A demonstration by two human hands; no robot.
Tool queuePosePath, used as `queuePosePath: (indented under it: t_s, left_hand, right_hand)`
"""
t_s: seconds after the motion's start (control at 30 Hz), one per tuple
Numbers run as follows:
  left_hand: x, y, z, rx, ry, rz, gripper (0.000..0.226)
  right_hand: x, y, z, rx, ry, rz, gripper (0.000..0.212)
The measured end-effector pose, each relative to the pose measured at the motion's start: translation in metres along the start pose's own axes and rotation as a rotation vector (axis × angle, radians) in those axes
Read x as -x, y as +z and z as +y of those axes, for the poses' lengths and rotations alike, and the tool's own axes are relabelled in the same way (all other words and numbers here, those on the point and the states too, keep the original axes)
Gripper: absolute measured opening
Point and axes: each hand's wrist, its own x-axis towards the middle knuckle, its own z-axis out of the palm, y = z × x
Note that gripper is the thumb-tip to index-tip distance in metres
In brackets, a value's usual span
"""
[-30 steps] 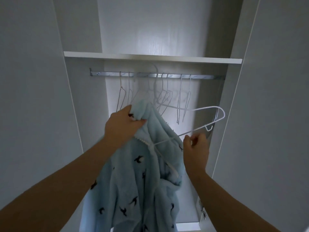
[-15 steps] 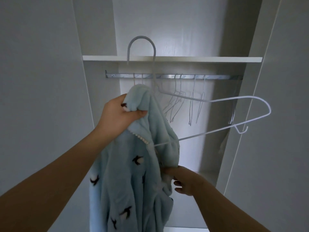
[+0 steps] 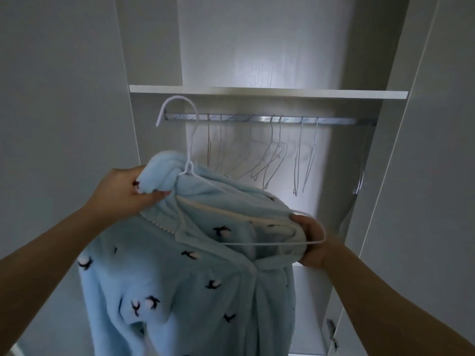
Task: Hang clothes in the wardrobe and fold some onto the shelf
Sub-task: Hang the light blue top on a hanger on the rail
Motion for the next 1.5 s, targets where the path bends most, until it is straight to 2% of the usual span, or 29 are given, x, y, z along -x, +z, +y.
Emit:
queuePosePath:
  t_s: [0.07,0.13,0.23,0.3,0.4,0.5,0.57,0.67,0.83,0.93,1.0,1.1,1.2,1.3,1.4,1.5]
  left_hand:
    - [0.003,0.000,-0.003,-0.106,0.053,0.000,0.066]
    - [0.005,0.004,-0.005,-0.189,0.112,0.028,0.070]
    - [0.009,0.013,-0.001,-0.206,0.092,0.052,0.072]
    - [0.011,0.021,0.005,-0.162,0.001,0.068,0.072]
    - [0.014,0.035,0.016,-0.040,-0.080,0.054,0.069]
    - [0.015,0.044,0.027,-0.009,-0.084,0.077,0.080]
    - [0.016,0.050,0.028,-0.050,-0.086,0.137,0.077]
    - [0.022,0.054,0.034,-0.109,-0.047,0.175,0.059]
    - [0.036,0.060,0.044,-0.366,0.277,0.161,0.042]
    - [0.038,0.067,0.054,-0.454,0.342,0.110,0.037]
    - [0.035,0.072,0.059,-0.507,0.362,0.125,0.025]
    - [0.032,0.076,0.063,-0.502,0.317,0.106,0.043]
    - [0.028,0.080,0.065,-0.526,0.260,0.074,0.046]
    - [0.018,0.078,0.062,-0.504,0.057,0.019,0.044]
    - [0.015,0.069,0.044,-0.223,-0.117,0.085,0.043]
    - [0.018,0.064,0.032,0.046,-0.177,0.128,0.028]
  right_hand:
    - [0.002,-0.005,-0.006,0.005,0.023,-0.028,0.048]
    - [0.004,-0.008,-0.010,0.042,0.035,-0.091,0.065]
    - [0.010,-0.005,-0.012,0.133,0.038,-0.093,0.065]
    - [0.012,0.000,-0.012,0.157,-0.014,0.041,0.054]
    - [0.010,0.004,-0.008,0.176,-0.177,0.370,0.032]
    - [0.009,0.002,-0.002,0.435,-0.359,0.676,0.028]
    - [0.010,-0.002,0.000,0.601,-0.459,0.776,0.025]
    - [0.012,-0.003,0.000,0.741,-0.525,0.858,0.025]
    - [0.009,0.003,-0.001,0.788,-0.581,0.900,0.032]
    - [0.008,0.020,0.003,0.756,-0.640,0.871,0.034]
    - [0.007,0.032,0.005,0.732,-0.684,0.834,0.032]
    - [0.004,0.047,0.011,0.707,-0.730,0.755,0.029]
    - [0.000,0.056,0.017,0.735,-0.693,0.691,0.030]
    - [0.003,0.052,0.007,0.774,-0.657,0.679,0.033]
    - [0.012,0.021,-0.017,0.771,-0.646,0.802,0.039]
    - [0.013,-0.005,-0.025,0.764,-0.538,0.862,0.044]
